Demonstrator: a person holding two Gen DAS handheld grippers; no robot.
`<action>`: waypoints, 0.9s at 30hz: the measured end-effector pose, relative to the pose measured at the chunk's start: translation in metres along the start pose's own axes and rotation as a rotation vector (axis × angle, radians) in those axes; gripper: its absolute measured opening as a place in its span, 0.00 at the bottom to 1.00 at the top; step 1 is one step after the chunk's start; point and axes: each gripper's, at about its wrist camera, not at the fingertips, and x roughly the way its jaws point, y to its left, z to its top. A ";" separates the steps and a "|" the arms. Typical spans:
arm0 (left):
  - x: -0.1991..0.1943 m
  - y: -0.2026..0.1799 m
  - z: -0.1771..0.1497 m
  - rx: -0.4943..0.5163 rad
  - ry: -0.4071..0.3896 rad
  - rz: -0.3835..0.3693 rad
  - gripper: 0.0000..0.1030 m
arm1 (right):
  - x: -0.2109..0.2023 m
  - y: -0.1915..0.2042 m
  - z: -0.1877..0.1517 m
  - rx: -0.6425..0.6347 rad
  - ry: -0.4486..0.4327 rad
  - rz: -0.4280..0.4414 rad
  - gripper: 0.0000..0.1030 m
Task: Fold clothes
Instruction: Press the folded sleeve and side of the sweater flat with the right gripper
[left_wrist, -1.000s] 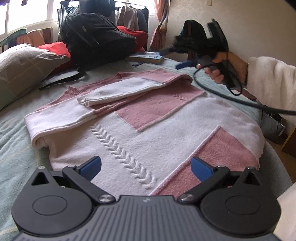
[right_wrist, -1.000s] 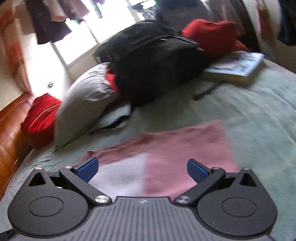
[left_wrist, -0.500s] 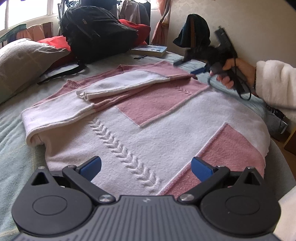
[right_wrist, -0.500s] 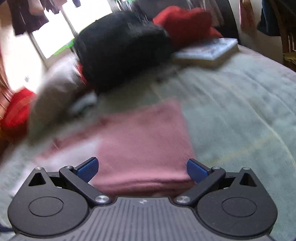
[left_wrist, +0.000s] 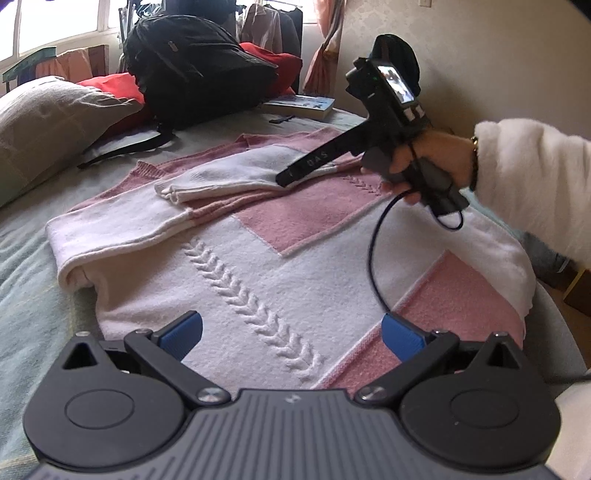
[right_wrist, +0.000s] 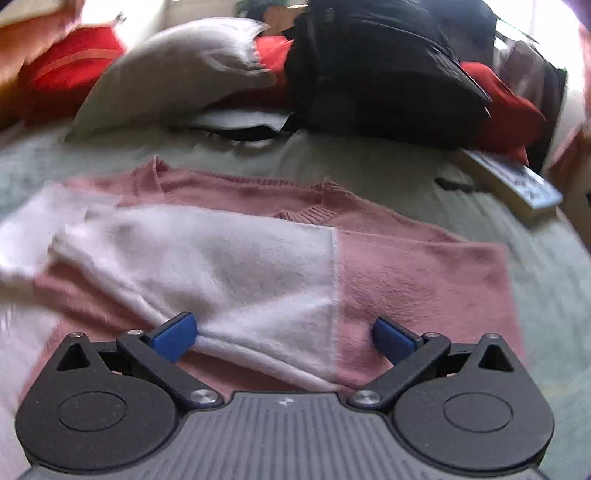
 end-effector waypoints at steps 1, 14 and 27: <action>-0.001 0.001 0.000 -0.002 -0.002 -0.001 0.99 | -0.003 -0.001 0.004 0.010 0.000 0.008 1.00; 0.000 0.007 -0.002 -0.021 0.009 0.029 0.99 | 0.045 0.057 0.045 -0.099 0.016 0.063 1.00; 0.004 -0.011 0.007 0.009 0.055 0.039 0.99 | -0.079 -0.032 -0.002 -0.054 -0.073 0.009 1.00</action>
